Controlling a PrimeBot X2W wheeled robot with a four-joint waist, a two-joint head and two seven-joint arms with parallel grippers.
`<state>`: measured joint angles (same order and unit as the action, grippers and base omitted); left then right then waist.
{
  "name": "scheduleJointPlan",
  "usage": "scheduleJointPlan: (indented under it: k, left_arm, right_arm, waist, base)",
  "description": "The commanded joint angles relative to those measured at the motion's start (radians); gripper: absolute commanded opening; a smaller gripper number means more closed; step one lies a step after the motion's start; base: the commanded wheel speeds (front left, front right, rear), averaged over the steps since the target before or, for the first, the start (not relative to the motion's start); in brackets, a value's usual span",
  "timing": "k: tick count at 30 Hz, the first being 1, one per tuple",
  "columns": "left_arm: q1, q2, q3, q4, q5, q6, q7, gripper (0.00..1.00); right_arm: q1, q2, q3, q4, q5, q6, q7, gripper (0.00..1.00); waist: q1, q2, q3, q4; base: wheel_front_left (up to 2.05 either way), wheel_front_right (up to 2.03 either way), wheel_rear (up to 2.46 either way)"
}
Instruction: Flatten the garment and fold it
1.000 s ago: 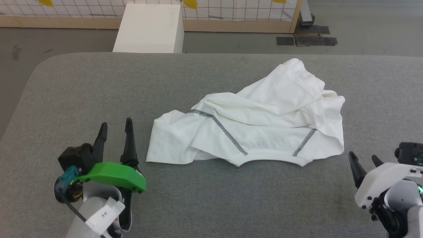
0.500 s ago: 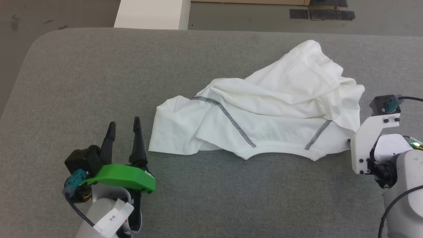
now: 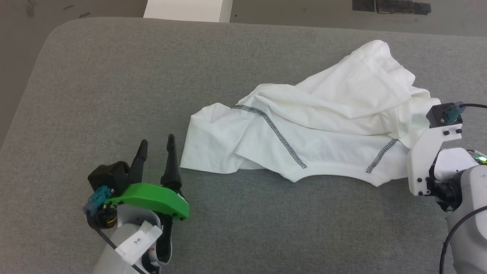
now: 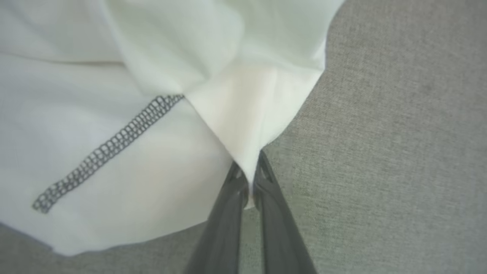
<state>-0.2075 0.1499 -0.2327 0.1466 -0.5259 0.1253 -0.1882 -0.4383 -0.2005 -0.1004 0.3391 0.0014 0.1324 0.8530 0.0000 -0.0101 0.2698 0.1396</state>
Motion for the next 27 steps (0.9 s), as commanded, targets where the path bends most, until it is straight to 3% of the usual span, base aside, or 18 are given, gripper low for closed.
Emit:
scheduleJointPlan:
  k: [1,5,11,13,17,22,27]
  left_arm:
    - [-0.028,-0.009,-0.007,-0.007,-0.006,-0.003,0.022,1.00]
    - [-0.077,-0.032,-0.050,-0.020,-0.062,-0.011,0.177,1.00]
    - [-0.172,-0.048,-0.212,0.018,-0.091,0.032,0.608,1.00]
    - [-0.204,-0.043,-0.251,0.031,-0.074,0.046,0.694,1.00]
    - [-0.260,-0.026,-0.288,0.073,-0.024,0.078,0.767,1.00]
    - [-0.305,-0.013,-0.307,0.120,0.033,0.120,0.785,1.00]
    - [-0.314,-0.018,-0.305,0.133,0.021,0.116,0.786,1.00]
  right_arm:
    - [0.023,-0.001,-0.005,0.016,0.009,-0.002,-0.002,0.00]
    - [0.037,0.002,-0.015,-0.007,0.032,-0.002,-0.020,0.00]
    - [0.064,0.003,0.003,-0.033,0.052,-0.002,-0.026,0.00]
    - [0.068,0.007,0.009,-0.040,0.058,-0.002,-0.027,0.00]
    - [0.072,0.014,0.022,-0.052,0.070,-0.002,-0.028,0.00]
    - [0.073,0.014,0.036,-0.067,0.081,-0.002,-0.027,0.00]
    - [0.072,0.009,0.038,-0.073,0.087,-0.002,-0.033,0.00]
  waist:
    - [0.0000,0.0099,-0.011,-0.005]
    - [0.0000,0.0099,-0.033,-0.012]
    - [0.0000,0.0099,-0.055,-0.036]
    - [0.0000,0.0099,-0.056,-0.045]
    - [0.0000,0.0099,-0.047,-0.065]
    - [0.0000,0.0099,-0.030,-0.081]
    - [0.0000,0.0099,-0.018,-0.086]
  base:
    - [0.00,0.00,0.00]
    - [0.00,0.00,0.00]
    - [0.00,0.00,0.00]
    - [0.00,0.00,0.00]
    - [0.00,0.00,0.00]
    - [0.00,0.00,0.00]
    - [0.00,0.00,0.00]
